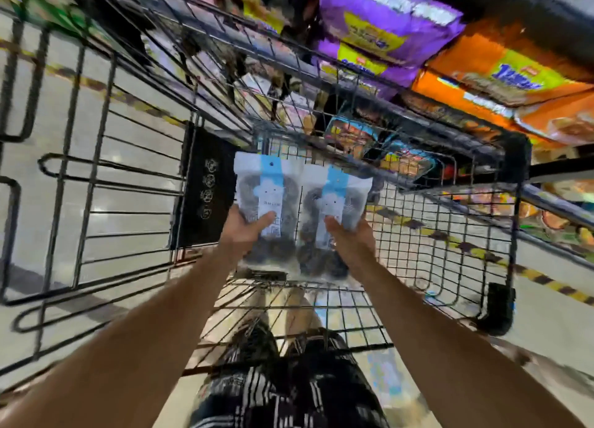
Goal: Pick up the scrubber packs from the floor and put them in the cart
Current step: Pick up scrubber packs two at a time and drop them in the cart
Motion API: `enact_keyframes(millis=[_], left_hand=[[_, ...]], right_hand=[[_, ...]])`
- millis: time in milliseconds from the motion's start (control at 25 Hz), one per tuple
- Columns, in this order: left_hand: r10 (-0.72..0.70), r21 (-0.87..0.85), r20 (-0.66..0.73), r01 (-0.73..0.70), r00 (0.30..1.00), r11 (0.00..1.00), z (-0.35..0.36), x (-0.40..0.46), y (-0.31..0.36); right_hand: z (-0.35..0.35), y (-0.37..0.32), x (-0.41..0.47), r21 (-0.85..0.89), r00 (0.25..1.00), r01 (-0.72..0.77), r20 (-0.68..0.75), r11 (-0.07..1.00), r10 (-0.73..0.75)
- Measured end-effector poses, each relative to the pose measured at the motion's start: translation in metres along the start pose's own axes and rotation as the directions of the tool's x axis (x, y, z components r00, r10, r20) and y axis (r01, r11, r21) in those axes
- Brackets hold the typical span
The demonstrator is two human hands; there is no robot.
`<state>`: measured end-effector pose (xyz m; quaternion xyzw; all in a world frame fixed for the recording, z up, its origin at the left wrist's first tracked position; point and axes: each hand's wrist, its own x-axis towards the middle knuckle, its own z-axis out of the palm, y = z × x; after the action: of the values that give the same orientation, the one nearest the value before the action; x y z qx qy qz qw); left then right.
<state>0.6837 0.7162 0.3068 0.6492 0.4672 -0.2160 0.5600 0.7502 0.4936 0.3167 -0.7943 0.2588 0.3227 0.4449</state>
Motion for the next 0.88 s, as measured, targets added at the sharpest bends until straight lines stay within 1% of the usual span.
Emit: enact_keyframes(millis=[40,80,120,160,200,280,320,400,440,520,560,680,800,880], left_hand=[[-0.028,0.029,0.017,0.027,0.999,0.999,0.008,0.013,-0.014],[-0.043,0.087,0.019,0.041,0.999,0.995,0.018,0.033,-0.033],[-0.042,0.173,0.040,0.034,0.998,0.984,0.016,0.033,-0.038],[-0.060,0.243,0.070,0.041,0.996,0.969,0.024,0.043,-0.051],[-0.068,0.293,0.070,0.045,0.995,0.955,0.037,0.052,-0.063],[-0.009,0.330,-0.015,0.013,1.000,0.944,0.045,0.051,-0.076],[0.072,0.351,-0.052,-0.050,0.996,0.935,0.050,0.044,-0.072],[0.171,0.495,-0.028,-0.135,0.985,0.858,0.052,0.040,-0.084],[0.183,0.558,-0.008,-0.147,0.983,0.816,0.056,0.037,-0.086],[0.092,0.672,0.015,-0.078,0.996,0.736,0.057,0.033,-0.086],[0.057,0.699,0.022,-0.056,0.998,0.713,0.059,0.035,-0.086],[0.041,0.716,0.063,-0.074,0.997,0.695,0.057,0.038,-0.072],[0.030,0.731,0.100,-0.094,0.995,0.676,0.048,0.036,-0.053],[0.034,0.770,0.095,-0.095,0.995,0.631,0.038,0.013,-0.033]], right_hand=[[0.008,0.016,0.012,0.030,0.999,-0.037,0.004,0.999,0.037],[0.016,0.032,0.027,0.011,1.000,-0.028,-0.005,1.000,0.028],[0.016,0.032,0.027,-0.035,1.000,0.001,-0.010,0.999,-0.001],[0.019,0.042,0.035,-0.086,0.999,0.001,-0.032,0.996,-0.004],[0.022,0.058,0.046,-0.138,0.999,-0.010,-0.051,0.990,0.003],[0.024,0.075,0.052,-0.254,0.999,-0.006,-0.049,0.967,-0.006],[0.016,0.074,0.051,-0.298,0.997,0.023,-0.067,0.954,-0.045],[0.016,0.077,0.049,-0.399,0.991,0.110,-0.025,0.910,-0.131],[0.013,0.074,0.049,-0.469,0.983,0.158,-0.005,0.869,-0.181],[0.018,0.073,0.048,-0.529,0.980,0.195,0.068,0.826,-0.188],[0.019,0.070,0.047,-0.564,0.978,0.209,0.103,0.799,-0.183],[0.017,0.063,0.045,-0.643,0.983,0.181,0.138,0.744,-0.120],[0.010,0.049,0.038,-0.774,0.988,0.142,0.149,0.617,-0.041],[0.001,0.029,0.018,-0.816,0.988,0.125,0.153,0.565,0.002]])
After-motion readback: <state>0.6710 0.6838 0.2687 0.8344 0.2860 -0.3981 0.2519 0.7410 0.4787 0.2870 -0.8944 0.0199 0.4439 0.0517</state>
